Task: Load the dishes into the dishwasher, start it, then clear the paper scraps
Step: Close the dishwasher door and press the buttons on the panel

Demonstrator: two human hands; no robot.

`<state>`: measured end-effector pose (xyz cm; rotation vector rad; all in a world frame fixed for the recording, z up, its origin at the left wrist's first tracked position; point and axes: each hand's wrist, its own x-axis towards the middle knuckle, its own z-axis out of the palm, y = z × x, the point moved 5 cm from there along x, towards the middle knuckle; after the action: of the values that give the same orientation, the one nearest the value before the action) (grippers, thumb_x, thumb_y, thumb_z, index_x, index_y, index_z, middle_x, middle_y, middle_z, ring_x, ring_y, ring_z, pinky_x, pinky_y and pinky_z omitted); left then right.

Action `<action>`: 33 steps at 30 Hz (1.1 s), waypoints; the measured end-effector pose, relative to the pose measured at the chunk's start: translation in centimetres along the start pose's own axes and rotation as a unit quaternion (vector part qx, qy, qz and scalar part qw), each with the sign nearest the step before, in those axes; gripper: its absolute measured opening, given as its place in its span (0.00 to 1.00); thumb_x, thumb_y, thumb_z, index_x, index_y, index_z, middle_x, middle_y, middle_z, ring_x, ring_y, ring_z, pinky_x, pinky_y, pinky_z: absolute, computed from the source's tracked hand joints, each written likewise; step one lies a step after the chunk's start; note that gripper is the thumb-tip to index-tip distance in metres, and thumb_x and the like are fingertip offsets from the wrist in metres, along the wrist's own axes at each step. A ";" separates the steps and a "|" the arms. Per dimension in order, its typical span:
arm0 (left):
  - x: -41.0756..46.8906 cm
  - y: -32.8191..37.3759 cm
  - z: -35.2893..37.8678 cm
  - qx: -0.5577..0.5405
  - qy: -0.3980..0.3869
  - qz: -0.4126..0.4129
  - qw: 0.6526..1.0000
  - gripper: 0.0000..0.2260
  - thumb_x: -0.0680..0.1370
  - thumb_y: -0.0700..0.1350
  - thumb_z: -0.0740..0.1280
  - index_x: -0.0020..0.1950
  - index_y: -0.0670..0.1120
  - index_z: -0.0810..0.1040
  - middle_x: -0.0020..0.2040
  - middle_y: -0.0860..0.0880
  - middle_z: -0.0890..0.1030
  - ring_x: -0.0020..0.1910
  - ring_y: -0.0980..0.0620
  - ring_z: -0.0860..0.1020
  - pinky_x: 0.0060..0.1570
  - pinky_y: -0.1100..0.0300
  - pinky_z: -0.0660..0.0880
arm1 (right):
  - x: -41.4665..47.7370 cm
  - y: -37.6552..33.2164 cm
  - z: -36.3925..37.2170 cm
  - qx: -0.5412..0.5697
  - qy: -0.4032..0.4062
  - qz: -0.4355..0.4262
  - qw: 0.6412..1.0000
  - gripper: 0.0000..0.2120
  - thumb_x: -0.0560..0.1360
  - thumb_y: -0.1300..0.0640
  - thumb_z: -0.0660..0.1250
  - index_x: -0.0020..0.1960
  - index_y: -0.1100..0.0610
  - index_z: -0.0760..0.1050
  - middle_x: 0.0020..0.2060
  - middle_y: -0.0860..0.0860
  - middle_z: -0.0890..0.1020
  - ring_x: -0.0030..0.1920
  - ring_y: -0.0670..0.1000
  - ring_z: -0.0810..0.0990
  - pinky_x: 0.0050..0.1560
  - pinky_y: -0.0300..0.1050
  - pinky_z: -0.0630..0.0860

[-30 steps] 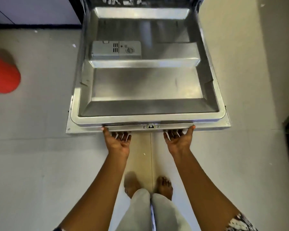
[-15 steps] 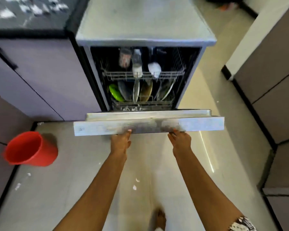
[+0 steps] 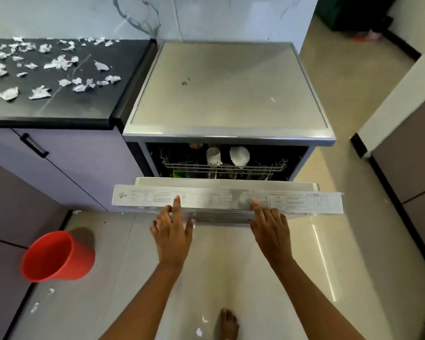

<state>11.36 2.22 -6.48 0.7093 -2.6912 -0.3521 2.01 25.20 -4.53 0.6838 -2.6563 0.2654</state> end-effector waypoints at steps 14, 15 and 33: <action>15.9 -0.2 -3.5 0.119 -0.041 0.207 0.970 0.51 0.66 0.74 0.58 0.78 0.47 0.45 0.79 0.45 0.48 0.77 0.45 0.45 0.73 0.39 0.46 | 15.0 0.8 1.2 -0.064 -0.091 -0.168 0.979 0.56 0.60 0.29 0.68 0.77 0.57 0.50 0.76 0.58 0.52 0.76 0.58 0.50 0.72 0.62 0.48; 16.8 -0.3 -3.3 0.129 -0.069 0.209 0.967 0.52 0.64 0.77 0.55 0.78 0.48 0.42 0.79 0.46 0.46 0.77 0.46 0.42 0.73 0.39 0.44 | 15.9 0.9 1.4 -0.070 -0.111 -0.168 0.977 0.60 0.59 0.27 0.67 0.77 0.58 0.46 0.76 0.58 0.48 0.76 0.59 0.46 0.72 0.64 0.45; 24.3 0.2 -2.0 0.141 -0.096 0.272 0.947 0.47 0.66 0.79 0.45 0.77 0.52 0.55 0.75 0.49 0.63 0.70 0.44 0.64 0.65 0.41 0.62 | 21.1 2.2 3.1 -0.066 -0.088 -0.170 0.979 0.54 0.59 0.29 0.69 0.76 0.54 0.53 0.74 0.55 0.60 0.73 0.61 0.59 0.68 0.67 0.58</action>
<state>-7.90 -10.37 1.61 -0.0294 -3.0059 0.1149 -17.13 17.28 1.09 1.1442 -2.6290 -0.0694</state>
